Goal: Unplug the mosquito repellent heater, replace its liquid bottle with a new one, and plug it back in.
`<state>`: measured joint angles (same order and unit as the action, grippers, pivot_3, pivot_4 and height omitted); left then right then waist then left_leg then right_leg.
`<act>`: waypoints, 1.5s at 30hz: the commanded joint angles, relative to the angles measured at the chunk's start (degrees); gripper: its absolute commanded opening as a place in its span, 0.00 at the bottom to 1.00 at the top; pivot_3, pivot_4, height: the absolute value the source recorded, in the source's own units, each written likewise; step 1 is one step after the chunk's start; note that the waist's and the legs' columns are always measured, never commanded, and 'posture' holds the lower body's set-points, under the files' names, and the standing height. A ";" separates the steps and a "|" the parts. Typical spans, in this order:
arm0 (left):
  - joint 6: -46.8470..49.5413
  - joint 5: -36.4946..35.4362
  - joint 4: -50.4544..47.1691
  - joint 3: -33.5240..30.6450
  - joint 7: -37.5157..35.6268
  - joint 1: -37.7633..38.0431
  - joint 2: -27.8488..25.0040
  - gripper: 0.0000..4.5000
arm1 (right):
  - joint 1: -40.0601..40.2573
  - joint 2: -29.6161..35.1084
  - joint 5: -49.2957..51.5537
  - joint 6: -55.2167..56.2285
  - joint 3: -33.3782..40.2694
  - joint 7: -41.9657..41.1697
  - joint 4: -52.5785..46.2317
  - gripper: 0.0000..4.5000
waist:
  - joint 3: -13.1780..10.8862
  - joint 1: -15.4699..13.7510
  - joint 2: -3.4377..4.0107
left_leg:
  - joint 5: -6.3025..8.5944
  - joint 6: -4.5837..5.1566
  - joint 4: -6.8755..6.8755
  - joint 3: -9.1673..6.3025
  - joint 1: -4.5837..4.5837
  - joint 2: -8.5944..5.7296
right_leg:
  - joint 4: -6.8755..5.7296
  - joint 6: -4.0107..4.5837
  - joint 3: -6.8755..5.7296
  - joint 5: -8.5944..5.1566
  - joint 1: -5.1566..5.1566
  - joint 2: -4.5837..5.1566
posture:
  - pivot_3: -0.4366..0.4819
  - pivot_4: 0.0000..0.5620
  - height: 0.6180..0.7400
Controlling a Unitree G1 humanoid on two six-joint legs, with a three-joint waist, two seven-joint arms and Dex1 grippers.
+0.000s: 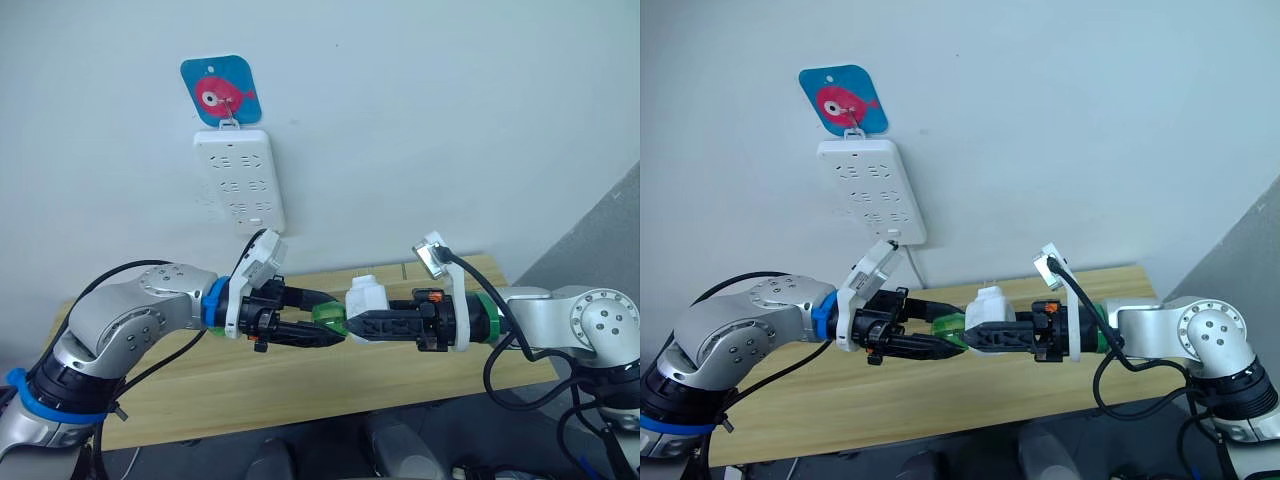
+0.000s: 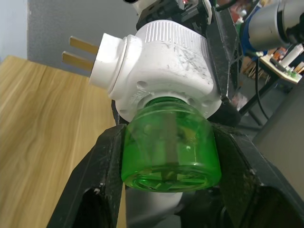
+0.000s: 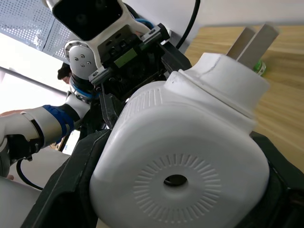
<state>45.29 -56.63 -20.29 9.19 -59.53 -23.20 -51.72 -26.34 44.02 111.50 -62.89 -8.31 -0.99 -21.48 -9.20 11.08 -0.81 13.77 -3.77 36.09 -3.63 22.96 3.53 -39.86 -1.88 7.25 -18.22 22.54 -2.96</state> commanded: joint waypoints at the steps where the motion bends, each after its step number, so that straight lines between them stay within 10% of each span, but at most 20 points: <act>1: -3.91 5.24 -0.77 -2.11 -2.81 2.74 -0.99 0.86 | -0.77 0.69 1.50 1.85 2.84 -1.06 -1.34 0.74 | -0.02 0.02 -0.03 | 0.00 0.00 -0.01 0.01 0.02 0.01 | 0.00 0.00 0.01 0.00 0.05 0.00 | 0.29 0.22 0.91; 6: -10.43 9.86 -1.20 -5.67 -5.25 6.90 0.11 1.00 | -0.46 1.63 1.50 2.05 3.25 -1.31 -1.31 0.74 | -0.02 -0.21 -0.04 | 0.00 -0.01 -0.01 0.01 0.06 0.02 | -0.01 0.01 0.01 0.00 0.08 0.01 | 0.30 0.22 0.91; 19: -68.71 39.10 9.03 -8.17 -6.21 13.19 17.60 1.00 | 2.35 -2.15 1.50 4.12 5.12 1.43 0.77 0.74 | -0.01 -1.54 -0.03 | -0.01 -0.01 0.06 0.20 0.05 0.01 | -0.02 0.00 0.18 0.02 0.08 0.04 | 0.29 0.21 0.91; 39: -77.77 40.21 15.08 -1.40 -4.32 6.12 22.01 1.00 | 2.96 -2.82 1.50 4.18 4.84 2.39 -0.66 0.74 | 0.03 -1.34 -0.05 | -0.01 0.00 0.23 0.19 0.04 0.00 | -0.10 -0.07 0.17 0.06 -0.01 0.05 | 0.28 0.19 0.91; 45: -74.62 38.78 13.56 -0.22 -4.99 6.59 21.05 0.67 | 2.87 -2.77 1.50 4.14 4.75 2.32 -0.78 0.74 | 0.04 -1.32 -0.05 | -0.01 0.00 0.24 0.16 0.03 0.00 | -0.10 -0.07 0.15 0.06 -0.04 0.05 | 0.28 0.20 0.91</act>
<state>-30.16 -16.21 -4.18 8.74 -64.41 -16.50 -30.07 -23.08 41.47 111.51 -59.57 -5.18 1.62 -20.05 -9.17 9.76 -0.86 13.76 -3.78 36.33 -3.48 22.99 3.52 -39.97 -1.96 7.39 -18.16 22.51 -2.92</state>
